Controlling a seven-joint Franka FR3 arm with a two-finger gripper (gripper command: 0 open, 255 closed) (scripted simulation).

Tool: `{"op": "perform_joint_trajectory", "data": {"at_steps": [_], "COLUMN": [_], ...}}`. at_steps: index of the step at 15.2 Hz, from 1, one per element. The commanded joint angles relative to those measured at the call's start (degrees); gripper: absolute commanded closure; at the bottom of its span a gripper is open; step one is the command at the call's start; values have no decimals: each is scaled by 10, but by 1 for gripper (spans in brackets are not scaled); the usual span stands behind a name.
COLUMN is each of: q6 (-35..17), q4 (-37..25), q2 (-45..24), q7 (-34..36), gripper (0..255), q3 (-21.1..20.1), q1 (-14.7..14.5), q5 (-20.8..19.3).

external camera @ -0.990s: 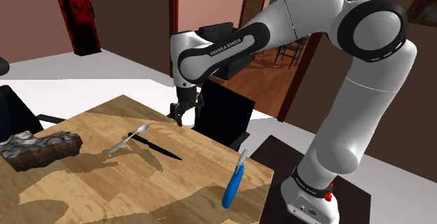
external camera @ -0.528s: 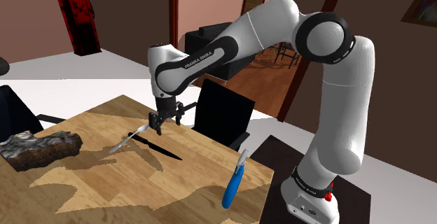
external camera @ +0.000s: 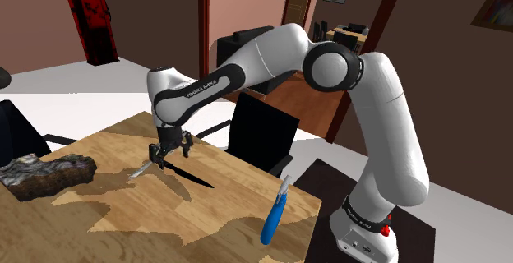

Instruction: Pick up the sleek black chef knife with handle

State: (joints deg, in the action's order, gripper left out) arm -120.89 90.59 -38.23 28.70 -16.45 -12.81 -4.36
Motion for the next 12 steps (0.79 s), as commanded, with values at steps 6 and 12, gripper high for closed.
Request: {"op": "perform_joint_trajectory", "data": {"at_steps": [6,12], "q6": [-23,-31], "q4": [-23,-23], "q2": [-46,-53], "q7": [1,1], "gripper": [0,255], "q3": [6,8], "q1": [-8,-9], "q5": [-8,-9]}}
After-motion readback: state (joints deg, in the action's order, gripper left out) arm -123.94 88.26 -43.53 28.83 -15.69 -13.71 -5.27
